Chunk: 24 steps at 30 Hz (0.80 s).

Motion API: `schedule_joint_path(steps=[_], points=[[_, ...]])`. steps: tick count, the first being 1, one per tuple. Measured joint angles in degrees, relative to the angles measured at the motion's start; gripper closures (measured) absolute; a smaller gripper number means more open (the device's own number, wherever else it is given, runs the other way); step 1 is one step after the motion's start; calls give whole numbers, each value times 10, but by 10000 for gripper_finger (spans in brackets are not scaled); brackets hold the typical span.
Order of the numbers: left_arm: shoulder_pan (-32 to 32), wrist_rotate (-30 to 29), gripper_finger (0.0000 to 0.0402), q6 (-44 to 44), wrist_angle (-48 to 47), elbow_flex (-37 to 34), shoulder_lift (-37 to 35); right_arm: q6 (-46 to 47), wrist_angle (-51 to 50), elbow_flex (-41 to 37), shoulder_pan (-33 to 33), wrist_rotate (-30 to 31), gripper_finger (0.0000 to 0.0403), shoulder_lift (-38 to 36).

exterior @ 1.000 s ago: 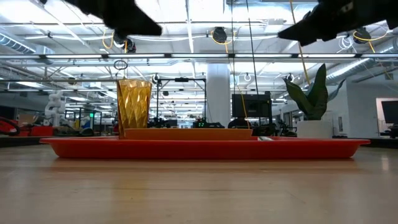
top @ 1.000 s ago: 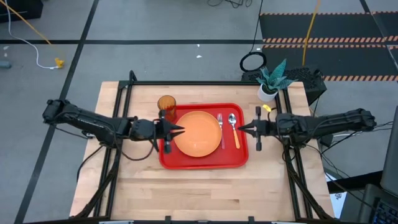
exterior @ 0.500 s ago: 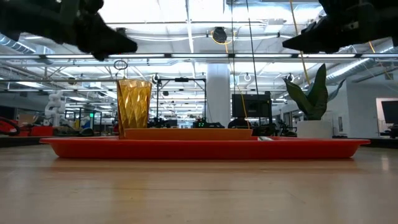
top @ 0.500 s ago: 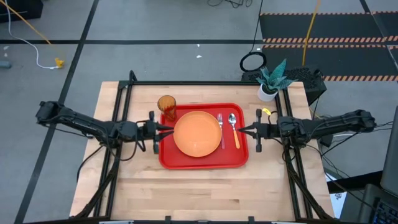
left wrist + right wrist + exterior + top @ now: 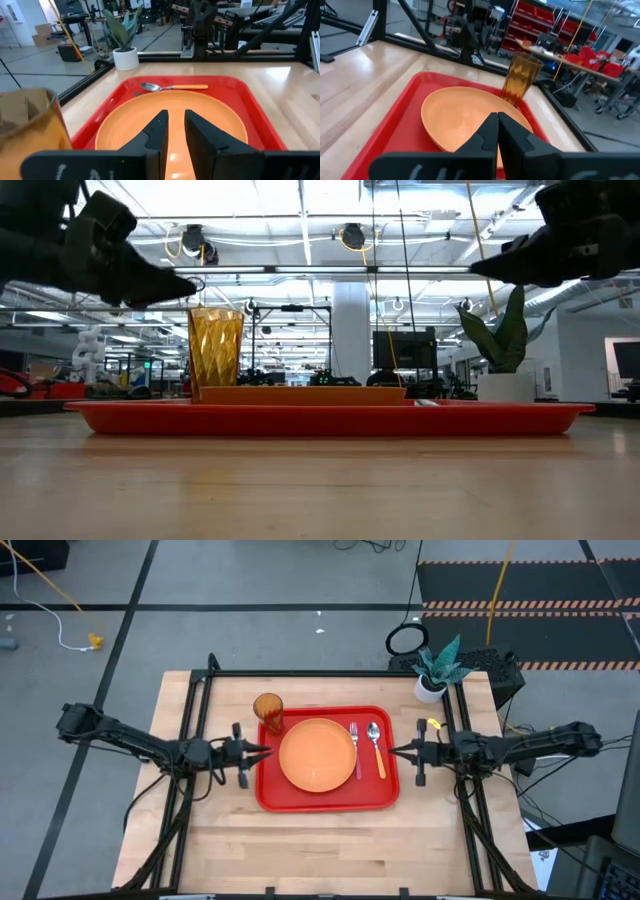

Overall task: Pick and place plate/cup/fork/spoon on tray
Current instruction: Return to Home Position

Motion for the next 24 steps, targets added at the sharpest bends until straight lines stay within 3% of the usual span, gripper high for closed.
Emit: schedule_joint_path(steps=[7,24], points=[[0,-1,335,-11,15,-31,0,-9,1,-27,0,0,403,-30],[0,-1,335,-10,15,-32,0,-2,-11,-64,0,0,403,-112]])
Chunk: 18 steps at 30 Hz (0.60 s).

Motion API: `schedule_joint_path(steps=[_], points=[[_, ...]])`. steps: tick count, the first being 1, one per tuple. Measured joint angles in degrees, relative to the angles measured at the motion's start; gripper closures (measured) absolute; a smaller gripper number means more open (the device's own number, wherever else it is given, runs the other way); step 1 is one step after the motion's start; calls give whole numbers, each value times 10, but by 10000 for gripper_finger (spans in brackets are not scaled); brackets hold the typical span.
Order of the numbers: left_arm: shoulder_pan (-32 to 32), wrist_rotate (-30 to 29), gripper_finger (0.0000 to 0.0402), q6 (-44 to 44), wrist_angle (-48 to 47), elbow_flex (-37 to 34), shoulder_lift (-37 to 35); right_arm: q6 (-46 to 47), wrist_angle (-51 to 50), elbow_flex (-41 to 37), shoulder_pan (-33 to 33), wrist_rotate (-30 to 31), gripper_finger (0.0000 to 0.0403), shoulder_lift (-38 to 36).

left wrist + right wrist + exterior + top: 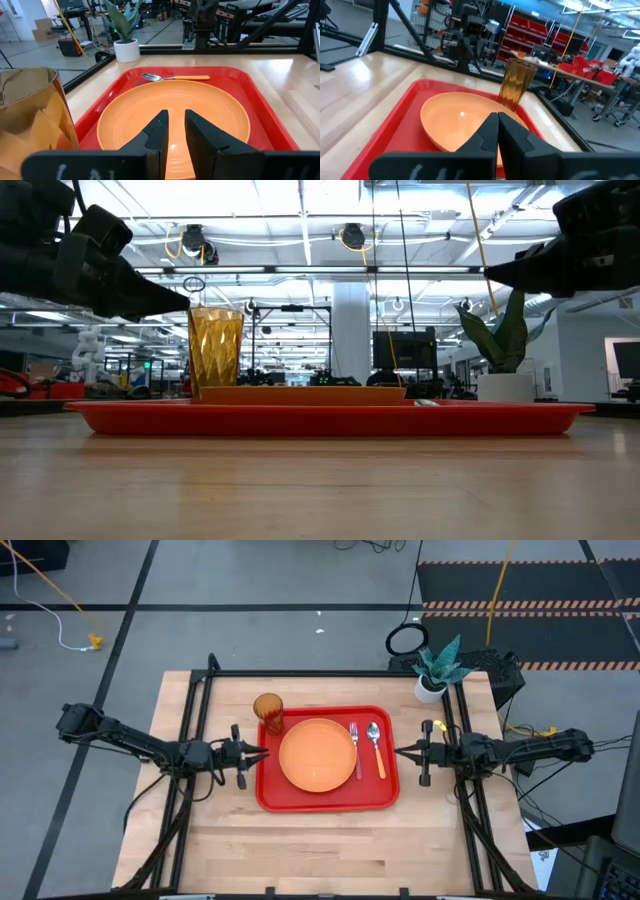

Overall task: Pick and place plate/cup/fork/spoon on tray
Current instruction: Return to Home Position

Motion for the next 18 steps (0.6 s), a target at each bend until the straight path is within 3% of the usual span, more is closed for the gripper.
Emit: schedule_joint_path(steps=[9,18], points=[[0,-4,335,6,17,0,0,2,-23,-1,0,0,403,-37],[0,-4,335,7,29,0,0,3,-77,-2,0,-5,403,-126]])
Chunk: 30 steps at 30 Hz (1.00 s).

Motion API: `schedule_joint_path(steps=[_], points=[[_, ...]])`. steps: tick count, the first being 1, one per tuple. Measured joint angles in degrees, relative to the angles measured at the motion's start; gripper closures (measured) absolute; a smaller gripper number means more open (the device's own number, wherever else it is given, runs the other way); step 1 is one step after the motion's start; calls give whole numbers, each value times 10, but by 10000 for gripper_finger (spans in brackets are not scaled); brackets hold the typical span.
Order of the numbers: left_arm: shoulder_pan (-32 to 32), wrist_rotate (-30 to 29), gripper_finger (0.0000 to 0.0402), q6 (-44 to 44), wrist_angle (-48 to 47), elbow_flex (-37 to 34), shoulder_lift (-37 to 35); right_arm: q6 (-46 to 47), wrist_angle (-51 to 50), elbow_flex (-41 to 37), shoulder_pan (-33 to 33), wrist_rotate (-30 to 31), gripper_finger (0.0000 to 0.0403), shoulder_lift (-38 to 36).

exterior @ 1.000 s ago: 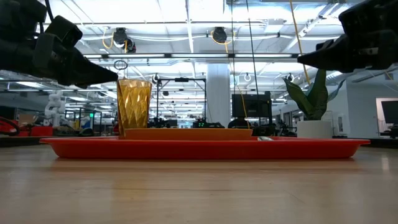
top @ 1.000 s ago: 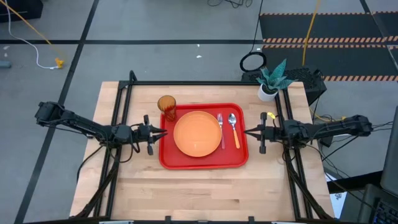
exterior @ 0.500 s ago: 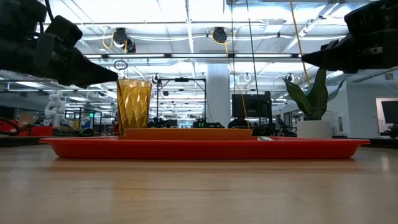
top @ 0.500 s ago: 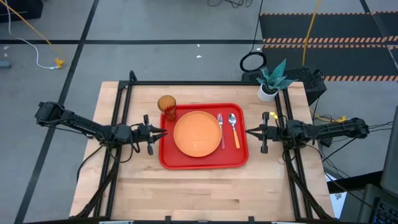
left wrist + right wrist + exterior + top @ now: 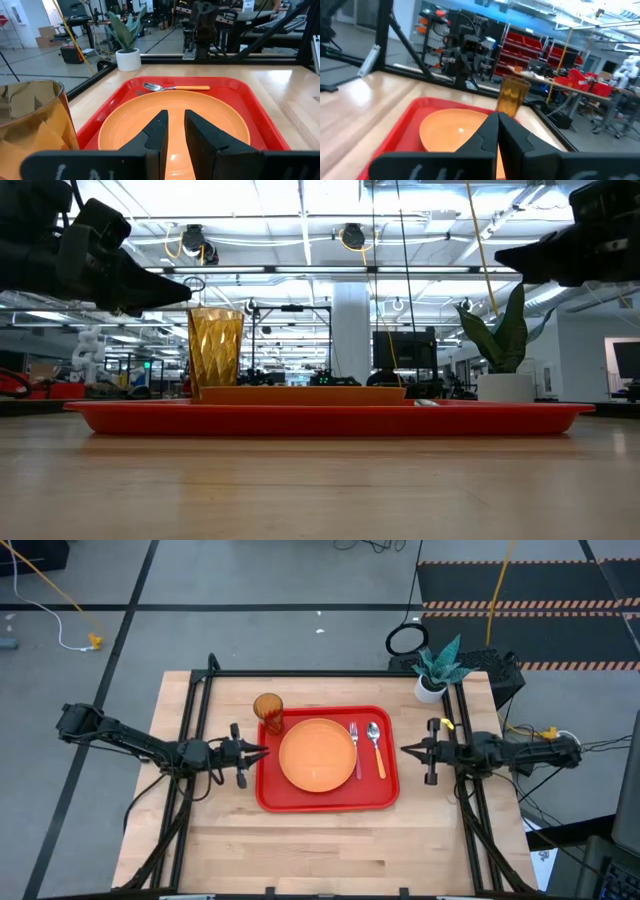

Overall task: Pick and place plate/cup/fork/spoon on tray
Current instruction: Return to Home Position

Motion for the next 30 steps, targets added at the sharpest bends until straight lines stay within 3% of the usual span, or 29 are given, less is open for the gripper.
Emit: schedule_joint_path(steps=[3,30], points=[[0,0,335,-1,0,0,0,3,-21,0,0,-13,403,-33],[0,6,334,-15,-7,0,0,31,-86,4,0,-16,403,-32]])
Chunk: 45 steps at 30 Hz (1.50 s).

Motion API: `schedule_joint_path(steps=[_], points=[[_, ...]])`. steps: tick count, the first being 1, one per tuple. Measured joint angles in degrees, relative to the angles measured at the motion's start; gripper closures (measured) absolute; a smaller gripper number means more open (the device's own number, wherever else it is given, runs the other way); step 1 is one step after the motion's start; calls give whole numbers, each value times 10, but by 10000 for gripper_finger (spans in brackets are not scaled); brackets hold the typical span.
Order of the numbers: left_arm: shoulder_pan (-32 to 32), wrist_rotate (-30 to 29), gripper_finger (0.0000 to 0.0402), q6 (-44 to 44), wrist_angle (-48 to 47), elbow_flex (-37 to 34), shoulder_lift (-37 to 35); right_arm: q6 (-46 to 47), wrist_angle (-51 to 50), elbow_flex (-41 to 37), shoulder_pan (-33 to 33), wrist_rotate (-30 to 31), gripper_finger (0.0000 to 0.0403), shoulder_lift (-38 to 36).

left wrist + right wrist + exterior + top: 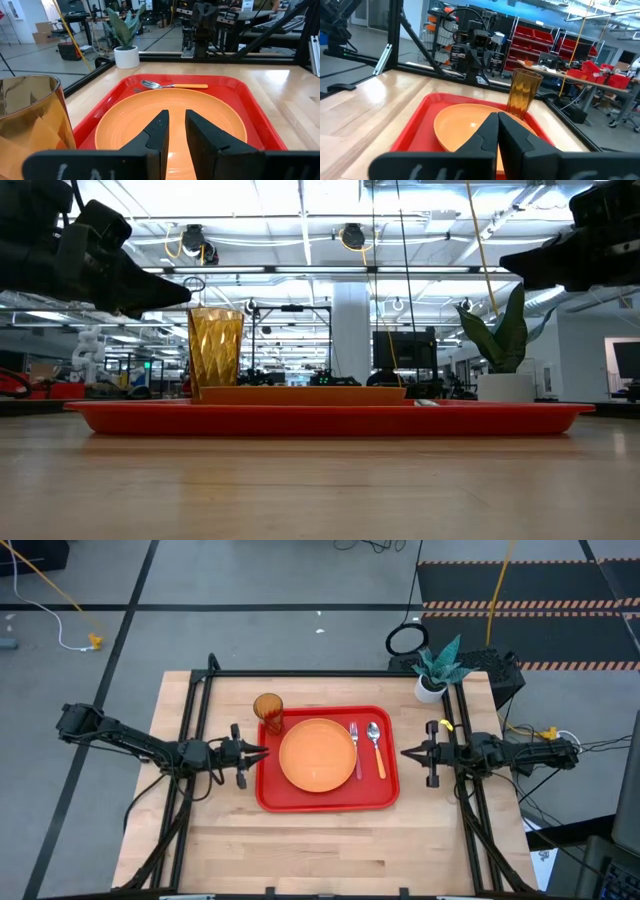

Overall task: Pick and place plate/cup/fork/spoon on tray
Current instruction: Return to Home Position

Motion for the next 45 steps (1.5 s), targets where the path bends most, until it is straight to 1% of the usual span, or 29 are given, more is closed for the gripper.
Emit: schedule_joint_path(steps=[5,10,17,22,27,34,41,45], points=[[0,1,334,0,-4,0,0,4,-3,0,0,-13,403,0],[0,1,334,-4,-48,0,-27,3,-4,0,0,-12,403,0],[0,12,335,12,-106,0,-117,2,1,0,0,-12,403,1],[0,15,335,28,-178,0,-195,2,40,-2,0,-10,403,1],[0,16,335,53,-222,0,-265,2,67,-2,0,-9,403,1],[0,17,335,64,-287,0,-328,2,72,-1,0,-9,403,1],[0,44,335,75,-304,0,-379,2,74,-1,0,-9,403,1],[1,45,335,89,-327,0,-418,2,74,-1,0,-9,403,1]])
